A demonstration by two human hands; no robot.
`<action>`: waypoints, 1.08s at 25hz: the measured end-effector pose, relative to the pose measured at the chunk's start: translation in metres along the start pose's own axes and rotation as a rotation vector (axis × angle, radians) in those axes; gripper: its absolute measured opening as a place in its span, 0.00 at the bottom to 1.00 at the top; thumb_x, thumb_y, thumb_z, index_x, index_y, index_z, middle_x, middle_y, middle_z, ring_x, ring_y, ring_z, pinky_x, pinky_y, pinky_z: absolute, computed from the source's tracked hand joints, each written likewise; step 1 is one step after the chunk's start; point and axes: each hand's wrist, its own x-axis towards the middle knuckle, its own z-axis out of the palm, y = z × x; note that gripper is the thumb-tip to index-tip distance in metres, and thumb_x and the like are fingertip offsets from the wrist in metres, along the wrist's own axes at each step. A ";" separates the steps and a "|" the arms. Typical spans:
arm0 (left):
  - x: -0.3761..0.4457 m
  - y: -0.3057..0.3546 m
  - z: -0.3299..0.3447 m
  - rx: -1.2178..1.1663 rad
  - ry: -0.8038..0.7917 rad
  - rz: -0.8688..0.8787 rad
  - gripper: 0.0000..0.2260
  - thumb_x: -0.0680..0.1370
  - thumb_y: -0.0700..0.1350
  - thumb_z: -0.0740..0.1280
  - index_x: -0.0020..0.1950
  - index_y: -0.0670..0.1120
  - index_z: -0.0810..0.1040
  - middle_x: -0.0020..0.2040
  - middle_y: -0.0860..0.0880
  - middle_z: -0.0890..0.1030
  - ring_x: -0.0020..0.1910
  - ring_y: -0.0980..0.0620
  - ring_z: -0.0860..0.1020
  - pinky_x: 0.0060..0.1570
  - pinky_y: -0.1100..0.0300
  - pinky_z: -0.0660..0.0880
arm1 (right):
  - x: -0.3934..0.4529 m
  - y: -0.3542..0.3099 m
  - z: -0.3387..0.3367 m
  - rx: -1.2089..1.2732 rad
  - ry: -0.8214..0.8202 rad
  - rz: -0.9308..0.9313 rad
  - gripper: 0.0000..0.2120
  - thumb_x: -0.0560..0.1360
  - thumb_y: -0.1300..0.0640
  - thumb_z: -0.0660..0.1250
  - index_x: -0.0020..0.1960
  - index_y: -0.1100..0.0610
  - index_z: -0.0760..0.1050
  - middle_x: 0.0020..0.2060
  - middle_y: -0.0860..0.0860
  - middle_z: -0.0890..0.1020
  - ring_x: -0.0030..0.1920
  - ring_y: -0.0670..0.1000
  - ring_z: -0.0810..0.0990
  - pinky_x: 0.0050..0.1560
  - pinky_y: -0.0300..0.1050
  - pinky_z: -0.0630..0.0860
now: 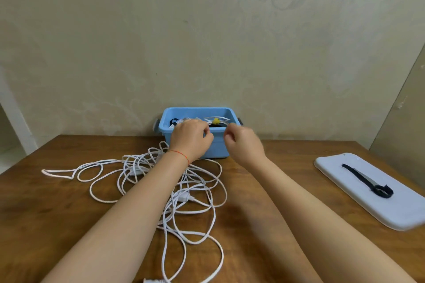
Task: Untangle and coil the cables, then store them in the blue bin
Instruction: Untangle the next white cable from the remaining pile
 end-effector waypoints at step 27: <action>-0.086 0.053 -0.022 -0.078 -0.038 0.031 0.10 0.81 0.49 0.63 0.48 0.49 0.84 0.47 0.47 0.79 0.55 0.44 0.73 0.52 0.52 0.69 | -0.086 -0.040 -0.043 0.240 -0.167 0.120 0.14 0.80 0.50 0.57 0.44 0.56 0.77 0.43 0.53 0.82 0.46 0.54 0.78 0.49 0.52 0.73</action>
